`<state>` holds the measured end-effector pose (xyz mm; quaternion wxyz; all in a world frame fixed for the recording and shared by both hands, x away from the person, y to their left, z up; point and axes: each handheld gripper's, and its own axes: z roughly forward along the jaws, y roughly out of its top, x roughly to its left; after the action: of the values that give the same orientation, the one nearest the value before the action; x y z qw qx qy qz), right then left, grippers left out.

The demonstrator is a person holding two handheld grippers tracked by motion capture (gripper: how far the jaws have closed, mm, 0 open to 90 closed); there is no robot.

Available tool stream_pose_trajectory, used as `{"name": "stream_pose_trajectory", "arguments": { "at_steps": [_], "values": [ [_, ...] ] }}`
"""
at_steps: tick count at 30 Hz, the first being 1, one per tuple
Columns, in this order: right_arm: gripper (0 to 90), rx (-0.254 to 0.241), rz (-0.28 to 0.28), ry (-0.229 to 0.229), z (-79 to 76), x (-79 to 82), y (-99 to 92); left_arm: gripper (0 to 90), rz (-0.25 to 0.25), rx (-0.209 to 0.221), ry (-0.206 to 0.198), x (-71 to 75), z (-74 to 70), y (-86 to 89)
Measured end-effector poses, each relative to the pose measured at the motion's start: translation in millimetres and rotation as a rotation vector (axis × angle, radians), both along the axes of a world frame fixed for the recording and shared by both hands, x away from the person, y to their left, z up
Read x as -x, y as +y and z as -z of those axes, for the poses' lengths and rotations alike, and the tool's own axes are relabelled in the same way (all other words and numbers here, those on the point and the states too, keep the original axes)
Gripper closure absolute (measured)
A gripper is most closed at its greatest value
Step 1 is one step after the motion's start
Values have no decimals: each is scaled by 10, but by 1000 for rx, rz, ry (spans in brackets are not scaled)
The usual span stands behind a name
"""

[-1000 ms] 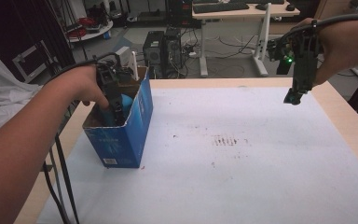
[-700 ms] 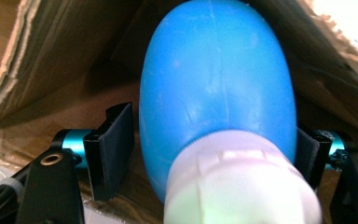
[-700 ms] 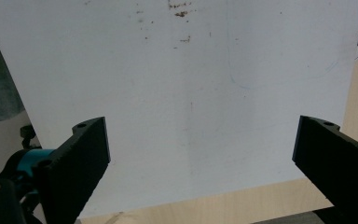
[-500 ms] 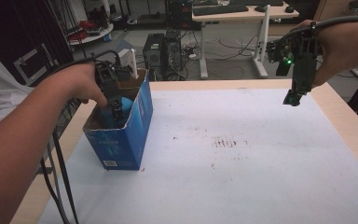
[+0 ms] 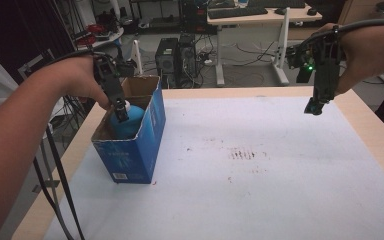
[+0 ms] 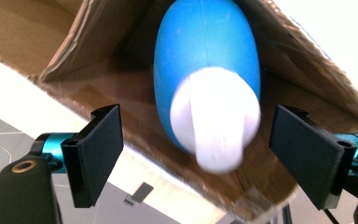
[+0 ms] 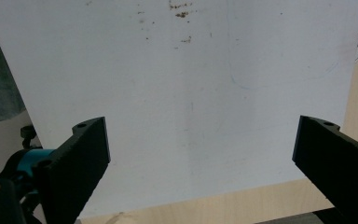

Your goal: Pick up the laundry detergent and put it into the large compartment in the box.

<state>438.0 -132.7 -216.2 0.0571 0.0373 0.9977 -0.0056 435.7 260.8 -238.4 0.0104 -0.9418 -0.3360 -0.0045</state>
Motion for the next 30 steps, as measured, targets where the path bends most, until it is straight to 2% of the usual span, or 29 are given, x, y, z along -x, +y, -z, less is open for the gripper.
{"name": "stream_pose_trajectory", "arguments": {
  "at_steps": [9, 10, 12, 16, 20, 24, 30],
  "values": [
    [30, -3, -4, 5, -6, 2, -2, 147, 29, -6, -18, 70, -233, -43],
    [30, -3, -5, 7, -6, 5, -1, 131, 31, -9, -31, 87, -290, -68],
    [30, -2, -2, 7, -7, 9, 2, 123, 39, 6, -31, 109, -353, -100],
    [30, -1, -6, 11, 4, 3, 6, 121, 90, 37, -32, 152, -461, -212],
    [30, -5, -17, 9, 13, 1, 27, 105, 160, 36, -16, 212, -509, -371],
    [30, -4, -29, 11, 15, 17, 50, 87, 224, 36, -23, 270, -533, -531],
    [30, 0, -28, 10, 19, 39, 50, 66, 299, 20, -13, 305, -539, -736]
  ]
}}
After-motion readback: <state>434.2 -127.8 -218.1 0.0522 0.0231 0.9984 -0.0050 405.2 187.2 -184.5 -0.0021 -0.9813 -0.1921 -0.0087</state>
